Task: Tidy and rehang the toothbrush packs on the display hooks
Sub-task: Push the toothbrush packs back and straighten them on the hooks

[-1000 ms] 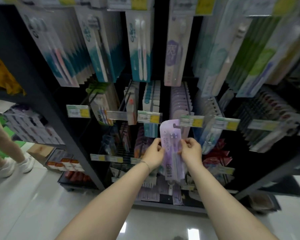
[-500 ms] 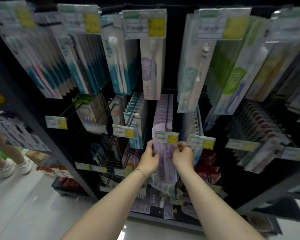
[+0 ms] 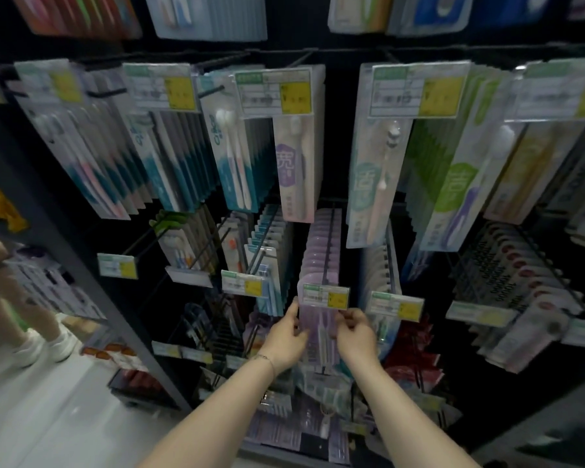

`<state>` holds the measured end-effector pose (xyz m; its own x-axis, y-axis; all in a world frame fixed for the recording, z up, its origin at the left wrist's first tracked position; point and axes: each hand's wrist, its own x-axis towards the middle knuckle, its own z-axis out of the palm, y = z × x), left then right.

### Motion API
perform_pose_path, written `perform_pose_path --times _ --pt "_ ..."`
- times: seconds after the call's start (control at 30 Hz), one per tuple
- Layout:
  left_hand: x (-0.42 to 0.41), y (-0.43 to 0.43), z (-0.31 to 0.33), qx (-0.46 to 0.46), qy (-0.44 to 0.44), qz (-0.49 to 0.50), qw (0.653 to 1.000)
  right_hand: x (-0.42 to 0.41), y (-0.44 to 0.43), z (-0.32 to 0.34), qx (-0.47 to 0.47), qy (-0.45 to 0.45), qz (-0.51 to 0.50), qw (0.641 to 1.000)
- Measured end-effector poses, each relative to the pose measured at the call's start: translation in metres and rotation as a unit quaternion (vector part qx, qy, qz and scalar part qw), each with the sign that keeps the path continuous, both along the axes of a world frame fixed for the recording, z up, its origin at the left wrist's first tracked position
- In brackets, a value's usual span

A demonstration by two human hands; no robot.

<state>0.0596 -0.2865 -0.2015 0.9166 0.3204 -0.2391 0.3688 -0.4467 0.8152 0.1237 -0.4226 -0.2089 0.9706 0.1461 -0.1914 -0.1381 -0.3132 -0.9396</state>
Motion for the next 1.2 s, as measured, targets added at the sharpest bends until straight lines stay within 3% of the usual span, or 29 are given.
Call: perform_pose_path --times 0.1,0.2,0.43,0.57,0.77,1.07,1.2 --pt "-0.007 -0.001 0.000 0.031 0.042 -0.002 0.999 -0.007 -0.009 -0.001 -0.047 -0.014 0.021 0.999" --pt "-0.014 0.003 0.007 0.094 0.078 -0.043 0.992 -0.007 -0.018 0.003 -0.144 -0.010 0.122 0.982" --pt "-0.030 0.032 0.050 0.237 0.139 -0.139 0.951 -0.010 -0.018 0.064 -0.350 -0.100 0.318 0.875" --pt "-0.040 0.040 0.089 0.278 0.151 -0.178 0.932 -0.018 -0.012 0.109 -0.392 -0.114 0.389 0.826" --pt "-0.058 0.056 0.151 0.327 0.134 -0.137 0.925 -0.023 0.000 0.164 -0.393 -0.153 0.395 0.816" --pt "-0.074 0.104 0.200 0.401 0.016 0.023 0.915 -0.021 0.030 0.205 -0.419 -0.271 0.345 0.795" --pt "-0.075 0.117 0.212 0.405 -0.024 0.038 0.913 -0.027 0.052 0.218 -0.419 -0.325 0.314 0.788"
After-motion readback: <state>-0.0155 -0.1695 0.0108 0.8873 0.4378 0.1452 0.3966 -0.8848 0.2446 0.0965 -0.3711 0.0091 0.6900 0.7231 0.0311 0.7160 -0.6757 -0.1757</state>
